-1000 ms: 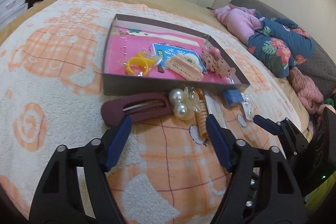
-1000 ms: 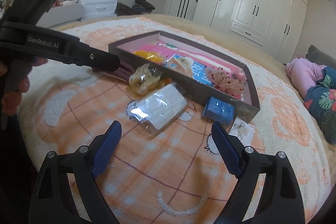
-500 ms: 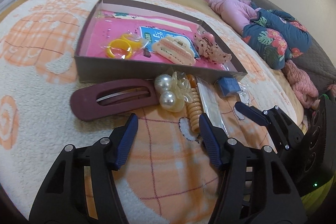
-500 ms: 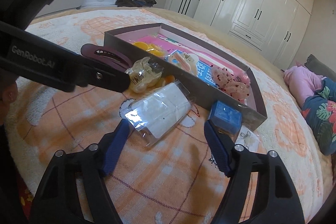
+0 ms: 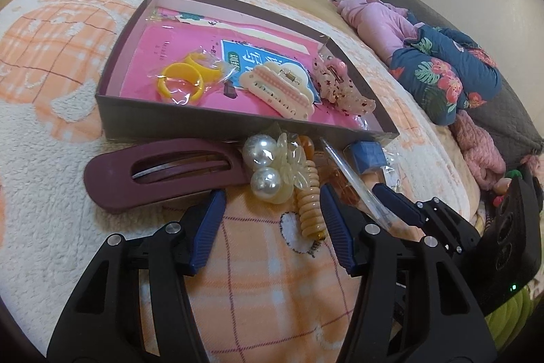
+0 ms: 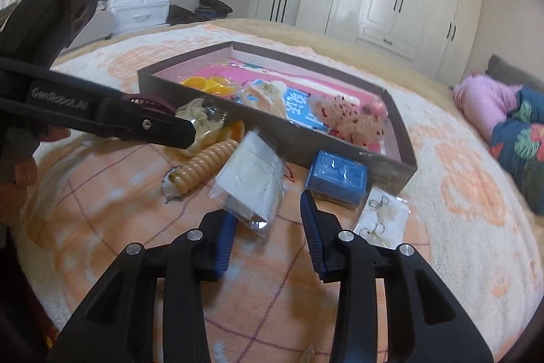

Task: Organize jewelry
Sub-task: 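Grasp the pearl hair clip with the left tool while the right tool grasps the clear packet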

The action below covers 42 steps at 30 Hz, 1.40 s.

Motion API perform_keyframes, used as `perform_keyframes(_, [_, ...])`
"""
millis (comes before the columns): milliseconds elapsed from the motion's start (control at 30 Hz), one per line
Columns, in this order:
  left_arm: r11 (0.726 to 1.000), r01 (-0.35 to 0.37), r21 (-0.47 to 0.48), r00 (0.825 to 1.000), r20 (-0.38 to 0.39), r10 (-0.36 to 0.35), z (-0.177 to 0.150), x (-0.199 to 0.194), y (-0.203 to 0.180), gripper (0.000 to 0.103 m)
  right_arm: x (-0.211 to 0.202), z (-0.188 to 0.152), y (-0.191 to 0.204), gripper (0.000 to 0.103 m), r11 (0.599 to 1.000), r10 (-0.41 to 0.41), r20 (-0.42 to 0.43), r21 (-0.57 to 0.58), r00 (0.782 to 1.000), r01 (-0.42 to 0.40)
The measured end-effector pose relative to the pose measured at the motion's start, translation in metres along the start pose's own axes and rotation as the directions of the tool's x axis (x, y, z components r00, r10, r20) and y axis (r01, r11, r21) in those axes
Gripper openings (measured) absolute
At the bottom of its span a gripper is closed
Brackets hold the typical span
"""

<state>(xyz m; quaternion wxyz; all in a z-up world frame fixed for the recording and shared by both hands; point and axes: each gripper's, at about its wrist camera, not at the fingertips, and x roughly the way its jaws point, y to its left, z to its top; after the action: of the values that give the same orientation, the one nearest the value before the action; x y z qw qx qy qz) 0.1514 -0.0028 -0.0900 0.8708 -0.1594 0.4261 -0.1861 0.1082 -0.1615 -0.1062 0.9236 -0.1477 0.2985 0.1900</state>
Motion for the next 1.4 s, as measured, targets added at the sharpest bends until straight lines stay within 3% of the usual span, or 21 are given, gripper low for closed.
perform_keyframes(233, [0.999, 0.012, -0.034, 1.0, -0.007, -0.012, 0.005, 0.007, 0.001, 0.048, 0.005, 0.002, -0.004, 0.035, 0.999, 0.04, -0.013, 0.031, 0.999, -0.04])
perform_keyframes(300, [0.999, 0.014, -0.047, 1.0, -0.009, -0.015, 0.006, 0.009, 0.001, 0.048, 0.003, 0.002, -0.006, 0.021, 0.997, 0.054, -0.006, 0.047, 0.999, -0.053])
perform_keyframes(467, [0.997, 0.023, -0.076, 1.0, -0.017, -0.024, 0.008, 0.014, -0.001, 0.042, -0.004, 0.001, -0.012, 0.02, 0.995, 0.069, 0.014, 0.071, 0.998, -0.07])
perform_keyframes(567, [0.995, 0.029, -0.091, 0.999, -0.023, -0.031, 0.008, 0.017, -0.003, 0.03, -0.01, -0.001, -0.014, 0.02, 0.995, 0.068, 0.021, 0.078, 0.997, -0.069])
perform_keyframes(733, [0.996, 0.023, -0.083, 1.0, -0.016, -0.025, 0.006, 0.016, -0.005, 0.027, -0.016, -0.005, -0.017, 0.02, 0.993, 0.072, 0.021, 0.09, 0.997, -0.074])
perform_keyframes(1200, [0.997, 0.041, -0.068, 0.999, -0.027, -0.043, -0.009, -0.001, -0.008, 0.027, -0.03, -0.005, -0.024, 0.02, 0.992, 0.071, 0.034, 0.103, 0.997, -0.074])
perform_keyframes(1400, [1.0, 0.022, -0.017, 1.0, 0.018, -0.021, -0.009, -0.018, -0.017, 0.027, -0.04, -0.002, -0.027, 0.02, 0.991, 0.071, 0.055, 0.111, 0.996, -0.076])
